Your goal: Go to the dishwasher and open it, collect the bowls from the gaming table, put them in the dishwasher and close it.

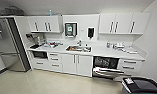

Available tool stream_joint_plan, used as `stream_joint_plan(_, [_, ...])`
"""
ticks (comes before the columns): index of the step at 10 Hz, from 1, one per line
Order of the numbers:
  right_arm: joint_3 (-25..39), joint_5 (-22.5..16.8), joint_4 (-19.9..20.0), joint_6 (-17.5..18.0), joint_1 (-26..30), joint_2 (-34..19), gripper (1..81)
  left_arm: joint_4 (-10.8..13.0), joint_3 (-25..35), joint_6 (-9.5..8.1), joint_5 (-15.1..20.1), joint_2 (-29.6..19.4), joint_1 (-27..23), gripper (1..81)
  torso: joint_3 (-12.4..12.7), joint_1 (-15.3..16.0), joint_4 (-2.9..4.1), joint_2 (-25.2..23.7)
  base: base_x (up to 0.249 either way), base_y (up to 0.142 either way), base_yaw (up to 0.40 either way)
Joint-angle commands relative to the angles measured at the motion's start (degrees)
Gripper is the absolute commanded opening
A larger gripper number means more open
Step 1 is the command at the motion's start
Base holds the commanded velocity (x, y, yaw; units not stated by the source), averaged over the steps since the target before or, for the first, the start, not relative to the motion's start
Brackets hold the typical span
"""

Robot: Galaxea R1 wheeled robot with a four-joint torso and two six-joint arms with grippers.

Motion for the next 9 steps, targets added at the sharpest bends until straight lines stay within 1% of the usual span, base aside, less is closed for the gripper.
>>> stream_joint_plan(1, [1.22,-0.79,-0.70,-0.13,2.84,1.44,1.0,0.66,0.86,0.19,1.55,-1.10,-2.85,1.0,0.02,-0.02,0.00,0.00,0.077,0.000,0.000])
stream_joint_plan(9, [1.22,-0.79,-0.61,-0.13,3.10,1.52,1.0,0.67,0.86,0.19,1.55,-1.10,-2.85,1.0,0.02,-0.09,0.00,-0.02,0.077,0.000,0.000])
